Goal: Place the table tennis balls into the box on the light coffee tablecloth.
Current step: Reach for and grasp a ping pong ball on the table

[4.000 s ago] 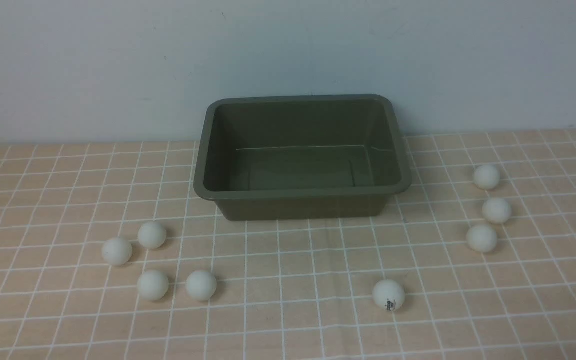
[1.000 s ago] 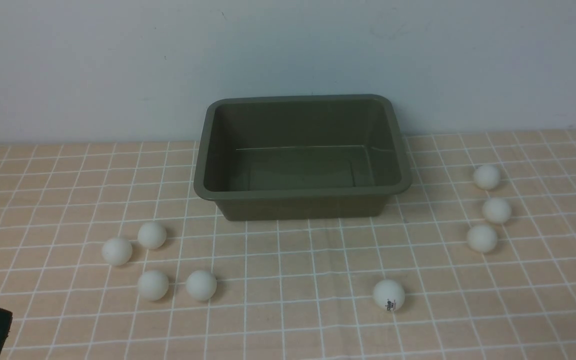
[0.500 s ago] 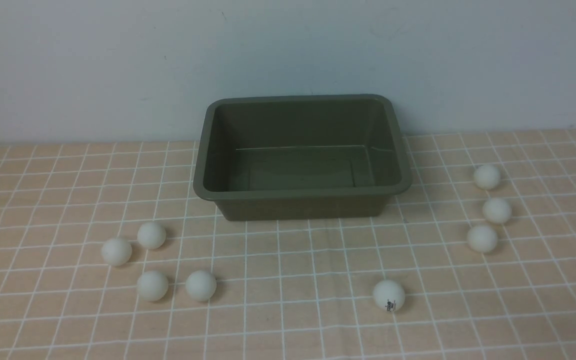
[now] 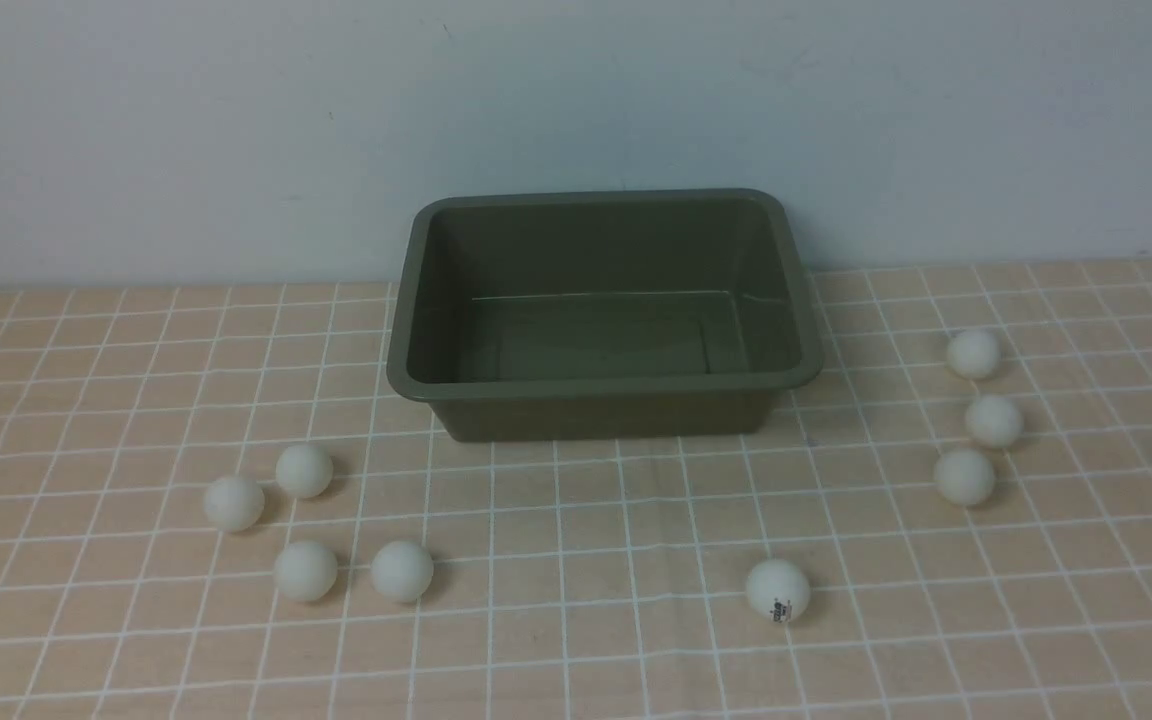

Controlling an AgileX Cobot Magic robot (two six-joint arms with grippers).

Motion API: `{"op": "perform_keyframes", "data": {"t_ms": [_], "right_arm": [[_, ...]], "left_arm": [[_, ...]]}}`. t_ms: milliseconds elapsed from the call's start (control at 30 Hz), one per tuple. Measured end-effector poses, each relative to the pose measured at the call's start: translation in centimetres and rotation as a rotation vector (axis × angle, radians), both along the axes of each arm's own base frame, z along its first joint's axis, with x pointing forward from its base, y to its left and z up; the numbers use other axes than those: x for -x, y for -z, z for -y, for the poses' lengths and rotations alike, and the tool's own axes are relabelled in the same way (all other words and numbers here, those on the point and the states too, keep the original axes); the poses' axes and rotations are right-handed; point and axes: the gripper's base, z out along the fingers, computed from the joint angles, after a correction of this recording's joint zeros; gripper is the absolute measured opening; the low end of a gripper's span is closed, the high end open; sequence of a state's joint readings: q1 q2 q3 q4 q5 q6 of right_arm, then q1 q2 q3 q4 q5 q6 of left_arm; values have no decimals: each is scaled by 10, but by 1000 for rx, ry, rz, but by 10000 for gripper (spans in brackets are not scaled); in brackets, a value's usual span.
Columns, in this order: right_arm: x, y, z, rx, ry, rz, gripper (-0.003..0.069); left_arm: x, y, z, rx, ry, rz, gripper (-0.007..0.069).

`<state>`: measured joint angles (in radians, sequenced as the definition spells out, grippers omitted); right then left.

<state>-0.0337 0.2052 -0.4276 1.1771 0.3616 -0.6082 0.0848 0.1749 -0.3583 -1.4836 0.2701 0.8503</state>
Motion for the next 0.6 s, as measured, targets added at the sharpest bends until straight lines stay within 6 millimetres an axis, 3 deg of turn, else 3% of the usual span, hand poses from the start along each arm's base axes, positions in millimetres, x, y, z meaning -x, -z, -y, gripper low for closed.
{"op": "perform_keyframes", "data": {"t_ms": [167, 267, 333, 467, 600], "right_arm": [[-26, -2, -21, 216, -237, -177, -19], [-41, 4, -28, 259, -354, -292, -19], [-56, 16, -31, 304, -438, -423, -17], [-76, 37, -28, 361, -462, -620, -15], [-93, 60, -15, 419, -366, -823, -16]], "left_arm": [[-30, -12, 21, -281, 243, -103, -69], [-48, -8, 26, -366, 342, -207, -69], [-64, 5, 28, -440, 437, -373, -69], [-83, 29, 22, -492, 493, -687, -69], [-93, 41, 6, -519, 402, -967, -69]]}}
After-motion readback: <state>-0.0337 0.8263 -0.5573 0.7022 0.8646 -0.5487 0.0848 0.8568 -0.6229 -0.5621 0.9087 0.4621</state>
